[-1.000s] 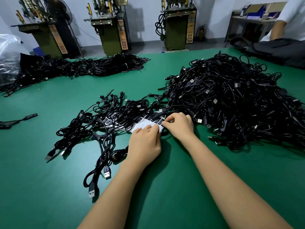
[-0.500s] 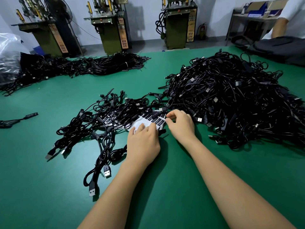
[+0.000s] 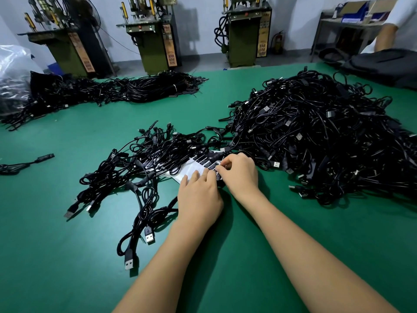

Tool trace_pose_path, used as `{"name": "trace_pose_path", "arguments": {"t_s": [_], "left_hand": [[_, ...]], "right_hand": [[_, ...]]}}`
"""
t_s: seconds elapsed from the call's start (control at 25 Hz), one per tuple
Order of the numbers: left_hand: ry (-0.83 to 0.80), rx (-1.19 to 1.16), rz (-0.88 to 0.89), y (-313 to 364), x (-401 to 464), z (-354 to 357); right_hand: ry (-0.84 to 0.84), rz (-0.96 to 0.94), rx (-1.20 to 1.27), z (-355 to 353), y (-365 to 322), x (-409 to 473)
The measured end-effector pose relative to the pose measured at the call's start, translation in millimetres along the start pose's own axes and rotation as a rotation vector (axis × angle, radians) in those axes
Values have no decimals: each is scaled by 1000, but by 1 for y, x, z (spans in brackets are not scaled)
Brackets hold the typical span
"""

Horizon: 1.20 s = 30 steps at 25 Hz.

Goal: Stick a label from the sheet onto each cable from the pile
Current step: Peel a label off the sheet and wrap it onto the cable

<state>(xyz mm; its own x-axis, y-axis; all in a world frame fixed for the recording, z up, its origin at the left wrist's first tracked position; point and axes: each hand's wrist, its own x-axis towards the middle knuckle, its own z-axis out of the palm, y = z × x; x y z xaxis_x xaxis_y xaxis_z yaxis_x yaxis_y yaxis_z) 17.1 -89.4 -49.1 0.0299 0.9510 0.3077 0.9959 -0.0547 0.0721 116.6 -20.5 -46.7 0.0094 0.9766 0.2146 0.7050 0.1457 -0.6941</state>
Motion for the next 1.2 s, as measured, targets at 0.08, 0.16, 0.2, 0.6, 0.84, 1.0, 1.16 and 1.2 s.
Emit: {"name": "trace_pose_path", "arguments": {"t_s": [0.08,0.16,0.2,0.6,0.84,1.0,1.16,1.2], "left_hand": [[-8,4,4,1,1,0],[-15,-3,4,2,1,-1],[-10,-5,8,2,1,-1],[29,-27,23,4,-1,-3],[54,-55,30,4,-1,-3],[58,-66,23,4,-1,-2],[49,-38,13,4,-1,-1],[49,-35,12,4,-1,-1]], "right_hand": [[21,19,-3,2,-2,-2],[37,45,5,2,-4,-3],[41,58,7,3,-6,-4],[9,128,-36,5,-9,-3],[21,115,-57,5,-8,-4],[27,102,-67,5,-10,-4],[13,113,-59,5,-9,-2],[5,109,-71,5,-9,-2]]}}
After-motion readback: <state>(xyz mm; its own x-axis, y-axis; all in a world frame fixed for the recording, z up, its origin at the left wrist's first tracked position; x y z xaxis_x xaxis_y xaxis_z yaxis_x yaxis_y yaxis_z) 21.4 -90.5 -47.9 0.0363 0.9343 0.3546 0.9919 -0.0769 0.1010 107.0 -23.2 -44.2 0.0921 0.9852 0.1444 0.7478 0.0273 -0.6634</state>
